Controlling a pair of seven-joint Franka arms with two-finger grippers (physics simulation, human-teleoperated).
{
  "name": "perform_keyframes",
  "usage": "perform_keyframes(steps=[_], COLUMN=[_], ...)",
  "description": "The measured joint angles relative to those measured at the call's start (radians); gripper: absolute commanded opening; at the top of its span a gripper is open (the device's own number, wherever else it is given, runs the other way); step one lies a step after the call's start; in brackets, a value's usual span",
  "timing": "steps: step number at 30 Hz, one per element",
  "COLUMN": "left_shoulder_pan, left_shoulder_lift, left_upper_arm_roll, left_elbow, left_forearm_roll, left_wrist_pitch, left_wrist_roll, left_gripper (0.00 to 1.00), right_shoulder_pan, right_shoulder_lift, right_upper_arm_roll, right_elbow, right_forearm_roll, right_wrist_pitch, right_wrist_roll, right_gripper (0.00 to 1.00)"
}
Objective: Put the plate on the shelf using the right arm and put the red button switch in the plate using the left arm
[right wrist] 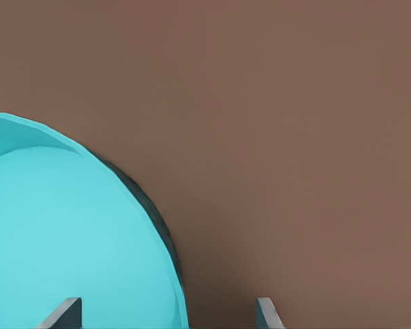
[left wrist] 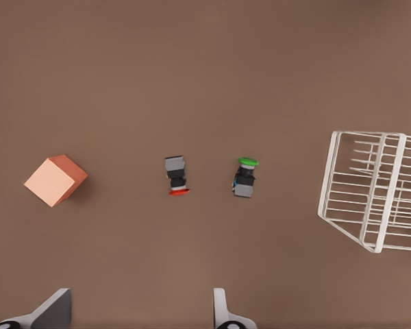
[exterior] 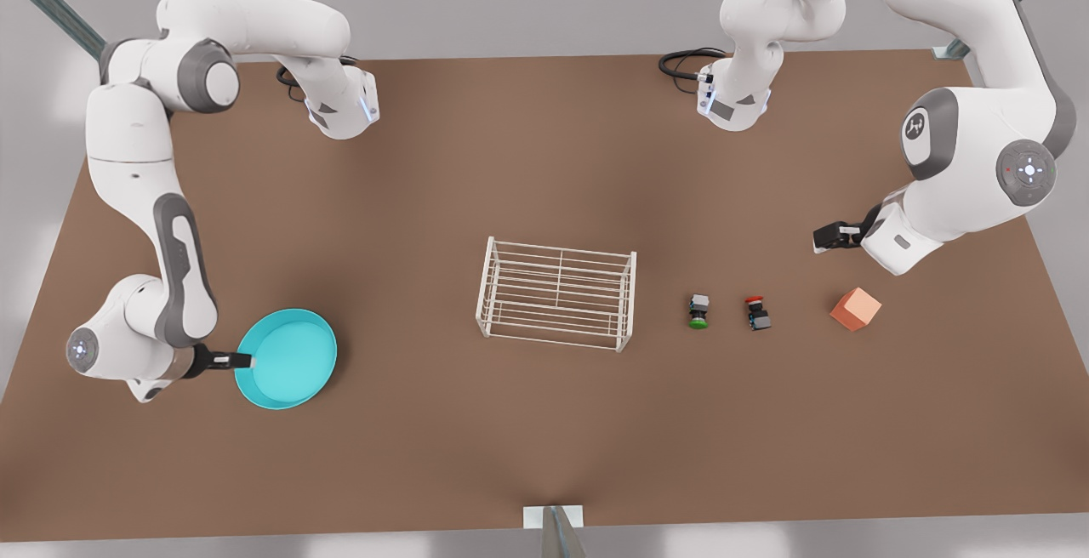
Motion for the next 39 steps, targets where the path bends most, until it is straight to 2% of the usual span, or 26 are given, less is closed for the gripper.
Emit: perform_keyframes(steps=[3, 6, 10, 14, 22, 28, 31, 37, 39], left_shoulder_pan=[0.0, 0.0, 0.0, -0.001, 0.013, 0.027, 0.053, 0.076, 0.014], left_shoulder_lift=[0.0, 0.0, 0.002, 0.006, 0.053, -0.005, -0.042, 0.054, 0.081], left_upper_arm_roll=[0.0, 0.0, 0.001, -0.007, -0.005, 0.071, 0.088, 0.08, 0.063], left_elbow=[0.0, 0.0, 0.0, -0.003, 0.004, 0.014, 0.106, 0.115, 0.096], left_forearm_roll=[0.0, 0.0, 0.0, 0.001, 0.046, 0.029, 0.008, 0.008, 0.017], left_wrist_pitch=[-0.001, -0.002, -0.001, -0.007, 0.059, 0.118, 0.098, 0.086, 0.091], left_wrist_roll=[0.0, 0.0, 0.0, -0.008, -0.026, -0.022, -0.009, 0.023, 0.035], left_gripper=[1.0, 1.0, 1.0, 1.0, 1.0, 1.0, 1.0, 1.0, 1.0], right_shoulder_pan=[-0.015, -0.016, -0.018, -0.018, -0.021, -0.023, -0.023, -0.02, -0.015], right_shoulder_lift=[0.019, 0.023, 0.024, 0.025, 0.023, -0.014, -0.044, -0.13, -0.158], right_upper_arm_roll=[0.009, 0.011, 0.014, 0.016, 0.022, 0.043, 0.054, 0.078, 0.083], right_elbow=[0.002, 0.003, 0.003, 0.003, 0.004, 0.007, 0.007, 0.007, 0.007], right_forearm_roll=[0.001, 0.003, 0.011, 0.016, 0.021, 0.037, 0.045, 0.068, 0.079], right_wrist_pitch=[0.005, 0.007, 0.006, 0.005, -0.003, -0.04, -0.066, -0.153, -0.19], right_wrist_roll=[-0.015, -0.027, -0.039, -0.051, -0.07, -0.083, -0.088, -0.091, -0.089], right_gripper=[0.9, 0.73, 0.62, 0.43, 0.23, 0.19, 0.19, 0.19, 0.19])
